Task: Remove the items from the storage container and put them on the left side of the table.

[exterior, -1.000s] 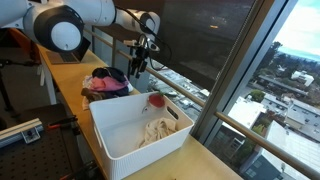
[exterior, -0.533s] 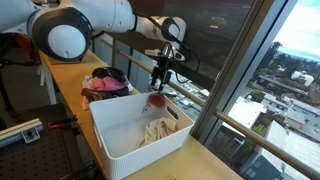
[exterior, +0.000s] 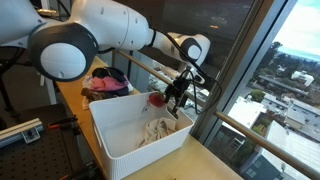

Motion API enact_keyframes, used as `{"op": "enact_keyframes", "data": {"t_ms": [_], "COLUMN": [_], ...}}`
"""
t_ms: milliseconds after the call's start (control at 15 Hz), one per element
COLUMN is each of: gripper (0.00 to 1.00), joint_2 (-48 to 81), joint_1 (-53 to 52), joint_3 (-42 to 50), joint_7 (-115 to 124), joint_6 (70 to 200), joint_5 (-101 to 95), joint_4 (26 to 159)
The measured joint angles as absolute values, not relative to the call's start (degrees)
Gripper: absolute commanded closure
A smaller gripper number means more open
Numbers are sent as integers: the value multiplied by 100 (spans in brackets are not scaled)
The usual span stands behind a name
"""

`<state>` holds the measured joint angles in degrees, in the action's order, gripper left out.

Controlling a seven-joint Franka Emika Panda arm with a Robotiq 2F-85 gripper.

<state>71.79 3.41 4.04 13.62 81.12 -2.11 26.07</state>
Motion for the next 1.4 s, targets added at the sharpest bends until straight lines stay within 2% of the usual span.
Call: {"op": "enact_keyframes", "data": {"t_ms": [1133,1267,1400], "gripper": [0,28,42], "joint_2": [7948,7948,7948], "joint_1": [654,656,659], "joint_3": [351,351,351], "joint_7": [1047,1011,957], "joint_6": [8491,8492,8493], "joint_5": [-68,-68,-67], "joint_4": [2595,2596,2596]}}
